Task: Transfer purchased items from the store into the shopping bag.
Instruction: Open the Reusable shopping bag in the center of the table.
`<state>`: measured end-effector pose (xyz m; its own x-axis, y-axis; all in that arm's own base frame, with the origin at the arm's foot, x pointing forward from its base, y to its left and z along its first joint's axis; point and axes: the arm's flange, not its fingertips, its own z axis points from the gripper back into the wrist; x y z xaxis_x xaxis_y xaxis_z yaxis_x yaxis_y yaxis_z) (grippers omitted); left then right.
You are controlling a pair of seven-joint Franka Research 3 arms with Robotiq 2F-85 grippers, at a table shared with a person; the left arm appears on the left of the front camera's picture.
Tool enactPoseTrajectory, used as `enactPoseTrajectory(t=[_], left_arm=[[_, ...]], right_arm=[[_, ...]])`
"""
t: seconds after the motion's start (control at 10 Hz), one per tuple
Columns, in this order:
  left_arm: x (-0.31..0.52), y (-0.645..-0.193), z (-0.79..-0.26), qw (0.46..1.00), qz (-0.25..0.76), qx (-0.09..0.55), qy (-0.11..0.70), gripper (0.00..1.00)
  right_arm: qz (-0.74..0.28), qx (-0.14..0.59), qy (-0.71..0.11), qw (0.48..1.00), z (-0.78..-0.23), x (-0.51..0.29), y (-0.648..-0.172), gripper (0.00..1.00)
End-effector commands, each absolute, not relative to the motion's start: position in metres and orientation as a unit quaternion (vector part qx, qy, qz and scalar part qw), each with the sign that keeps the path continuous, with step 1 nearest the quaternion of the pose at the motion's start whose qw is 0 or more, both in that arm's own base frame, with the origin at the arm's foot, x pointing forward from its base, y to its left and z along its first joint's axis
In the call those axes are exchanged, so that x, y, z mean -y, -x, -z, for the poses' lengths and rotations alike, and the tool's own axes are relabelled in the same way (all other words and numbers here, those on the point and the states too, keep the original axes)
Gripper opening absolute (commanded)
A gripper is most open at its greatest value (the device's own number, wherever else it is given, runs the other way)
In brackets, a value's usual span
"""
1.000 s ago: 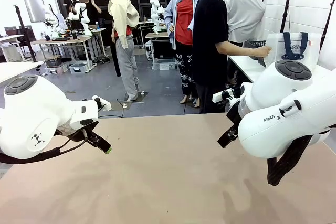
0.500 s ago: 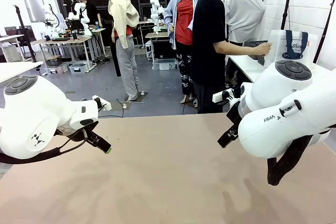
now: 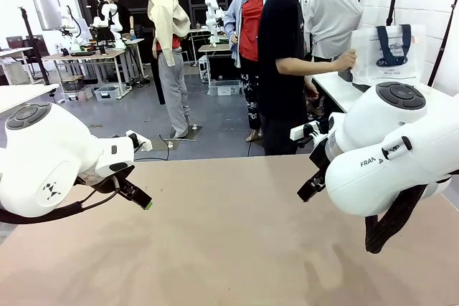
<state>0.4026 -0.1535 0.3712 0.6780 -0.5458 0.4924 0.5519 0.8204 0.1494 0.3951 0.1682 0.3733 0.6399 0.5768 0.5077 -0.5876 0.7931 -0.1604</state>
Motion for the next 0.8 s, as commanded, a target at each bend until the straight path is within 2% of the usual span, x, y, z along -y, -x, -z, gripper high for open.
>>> enactPoseTrajectory(t=[0.0,0.7], left_arm=[[0.1515,-0.4034,-0.3714,0.917,0.297,0.267,0.007,1.00],[0.1535,-0.4026,-0.3712,0.916,0.300,0.267,0.006,1.00]], right_arm=[[-0.321,0.277,-0.010,0.906,-0.3733,-0.1681,-0.3951,1.00],[-0.321,0.277,-0.010,0.905,-0.3733,-0.1682,-0.3951,1.00]])
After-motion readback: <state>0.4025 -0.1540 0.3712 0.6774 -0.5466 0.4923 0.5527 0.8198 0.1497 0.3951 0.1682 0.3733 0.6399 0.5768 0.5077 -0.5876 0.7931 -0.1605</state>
